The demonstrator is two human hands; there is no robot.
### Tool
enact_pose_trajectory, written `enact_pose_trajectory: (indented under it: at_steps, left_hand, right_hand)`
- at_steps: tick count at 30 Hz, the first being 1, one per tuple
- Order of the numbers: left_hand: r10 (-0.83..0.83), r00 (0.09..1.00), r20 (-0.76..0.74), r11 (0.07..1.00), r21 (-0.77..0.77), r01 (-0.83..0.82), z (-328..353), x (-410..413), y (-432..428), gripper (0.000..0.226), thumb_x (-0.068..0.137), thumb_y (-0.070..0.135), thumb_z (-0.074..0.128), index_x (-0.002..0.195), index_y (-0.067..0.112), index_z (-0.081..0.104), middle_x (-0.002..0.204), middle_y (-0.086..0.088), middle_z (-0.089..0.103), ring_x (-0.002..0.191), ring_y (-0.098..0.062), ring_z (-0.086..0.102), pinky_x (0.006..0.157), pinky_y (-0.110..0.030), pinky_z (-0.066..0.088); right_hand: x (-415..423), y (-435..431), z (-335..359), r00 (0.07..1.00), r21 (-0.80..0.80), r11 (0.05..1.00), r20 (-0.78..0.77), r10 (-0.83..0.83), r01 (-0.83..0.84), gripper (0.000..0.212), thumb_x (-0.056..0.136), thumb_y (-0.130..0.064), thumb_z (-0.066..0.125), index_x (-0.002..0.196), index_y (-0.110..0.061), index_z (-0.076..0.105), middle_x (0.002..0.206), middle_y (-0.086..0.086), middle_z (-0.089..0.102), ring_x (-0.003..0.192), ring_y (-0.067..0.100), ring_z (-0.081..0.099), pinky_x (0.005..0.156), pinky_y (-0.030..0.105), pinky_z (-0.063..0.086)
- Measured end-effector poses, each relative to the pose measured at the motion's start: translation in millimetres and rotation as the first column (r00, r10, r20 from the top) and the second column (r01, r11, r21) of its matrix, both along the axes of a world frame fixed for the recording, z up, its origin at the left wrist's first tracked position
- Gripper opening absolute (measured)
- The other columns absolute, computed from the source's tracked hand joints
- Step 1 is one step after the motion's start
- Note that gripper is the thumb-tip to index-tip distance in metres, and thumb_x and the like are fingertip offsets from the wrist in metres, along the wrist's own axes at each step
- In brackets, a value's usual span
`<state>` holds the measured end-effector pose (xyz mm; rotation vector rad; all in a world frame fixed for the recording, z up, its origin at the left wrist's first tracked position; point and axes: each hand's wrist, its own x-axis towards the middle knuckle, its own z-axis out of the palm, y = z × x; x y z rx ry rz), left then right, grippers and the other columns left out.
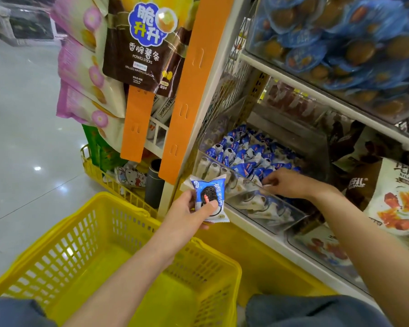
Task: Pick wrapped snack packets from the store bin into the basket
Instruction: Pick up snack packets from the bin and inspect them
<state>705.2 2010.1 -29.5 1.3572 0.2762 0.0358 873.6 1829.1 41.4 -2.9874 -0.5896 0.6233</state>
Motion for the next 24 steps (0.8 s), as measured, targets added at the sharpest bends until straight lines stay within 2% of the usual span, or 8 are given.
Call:
enact_pose_trajectory:
  at_steps: [5, 9, 12, 14, 16, 18, 21, 24]
  left_hand:
    - [-0.016, 1.0, -0.002, 1.0, -0.011, 0.016, -1.6, 1.9, -1.7, 0.024, 0.089, 0.025, 0.059, 0.112, 0.023, 0.054, 0.103, 0.003, 0.067, 0.074, -0.003, 0.067, 0.058, -0.014, 0.051]
    - [-0.002, 1.0, 0.024, 1.0, -0.027, 0.002, -2.2, 3.5, -5.5, 0.024, 0.09, 0.027, 0.056, 0.113, 0.019, 0.055, 0.099, 0.0, 0.067, 0.067, -0.004, 0.068, 0.056, -0.016, 0.051]
    - [0.015, 0.999, 0.043, 0.999, -0.053, -0.013, -2.3, 3.5, -6.9, 0.024, 0.093, 0.029, 0.051, 0.113, 0.018, 0.055, 0.098, -0.002, 0.068, 0.065, -0.005, 0.067, 0.056, -0.016, 0.051]
    - [0.025, 0.999, 0.046, 0.997, -0.076, -0.022, -2.1, 3.2, -7.3, 0.025, 0.095, 0.031, 0.046, 0.114, 0.018, 0.053, 0.096, -0.003, 0.068, 0.064, -0.006, 0.066, 0.056, -0.017, 0.052]
    - [0.039, 0.999, 0.034, 0.992, -0.12, -0.035, -0.8, 2.2, -7.2, 0.029, 0.097, 0.034, 0.041, 0.118, 0.016, 0.05, 0.096, -0.005, 0.067, 0.062, -0.008, 0.066, 0.057, -0.02, 0.054]
    - [0.042, 0.999, 0.005, 0.978, -0.204, -0.04, -0.3, 1.3, -6.9, 0.036, 0.097, 0.037, 0.037, 0.121, 0.012, 0.05, 0.095, -0.007, 0.068, 0.064, -0.012, 0.067, 0.059, -0.023, 0.056]
    - [0.001, 0.999, -0.043, 0.961, -0.278, -0.013, -0.7, -1.0, -6.1, 0.042, 0.097, 0.045, 0.03, 0.12, 0.021, 0.054, 0.096, 0.002, 0.072, 0.079, -0.015, 0.07, 0.062, -0.028, 0.057]
    - [-0.044, 0.996, -0.081, 0.966, -0.259, 0.022, -2.3, -2.7, -7.7, 0.047, 0.095, 0.052, 0.026, 0.127, 0.028, 0.051, 0.107, 0.01, 0.069, 0.094, -0.014, 0.067, 0.085, -0.041, 0.053]
  right_hand:
    - [-4.0, -2.7, -0.3, 0.99, 0.219, 0.97, 0.069, -0.127, 0.109, 0.014, 0.084, -0.019, 0.067, 0.096, -0.012, 0.069, 0.092, 0.002, 0.067, 0.079, 0.008, 0.058, 0.078, 0.023, 0.043]
    - [-14.2, -2.3, 14.0, 0.929, 0.302, 0.941, 0.278, -0.243, 0.156, 0.003, 0.087, -0.022, 0.063, 0.086, -0.025, 0.063, 0.078, -0.008, 0.057, 0.069, 0.002, 0.051, 0.071, 0.025, 0.041]
    - [-31.0, -0.3, 35.4, 0.86, 0.449, 0.886, 0.399, -0.318, 0.119, 0.006, 0.088, -0.024, 0.06, 0.087, -0.03, 0.06, 0.081, -0.006, 0.058, 0.069, 0.011, 0.053, 0.062, 0.026, 0.044]
    - [-47.1, 1.2, 46.5, 0.844, 0.59, 0.807, 0.425, -0.326, 0.014, 0.007, 0.088, -0.022, 0.061, 0.088, -0.029, 0.062, 0.077, -0.006, 0.061, 0.064, 0.011, 0.056, 0.057, 0.024, 0.047]
    - [-64.5, 4.7, 51.6, 0.917, 0.712, 0.701, 0.313, -0.247, -0.054, 0.008, 0.087, -0.016, 0.061, 0.086, -0.024, 0.062, 0.073, -0.007, 0.064, 0.063, 0.008, 0.061, 0.058, 0.02, 0.052]
    - [-82.2, 10.2, 46.7, 0.99, 0.782, 0.623, 0.091, -0.105, -0.005, 0.011, 0.086, -0.009, 0.061, 0.082, -0.02, 0.062, 0.071, -0.006, 0.066, 0.061, 0.002, 0.062, 0.056, 0.014, 0.053]
    - [-100.0, 17.3, 27.1, 0.993, 0.744, 0.665, -0.117, 0.035, 0.064, 0.013, 0.084, -0.004, 0.061, 0.078, -0.016, 0.059, 0.074, -0.002, 0.068, 0.063, 0.003, 0.063, 0.056, 0.014, 0.052]
    - [-109.5, 24.1, 5.2, 0.982, 0.732, 0.672, -0.186, 0.039, 0.112, 0.015, 0.084, 0.0, 0.061, 0.077, -0.013, 0.058, 0.078, 0.009, 0.064, 0.066, 0.011, 0.061, 0.058, 0.016, 0.053]
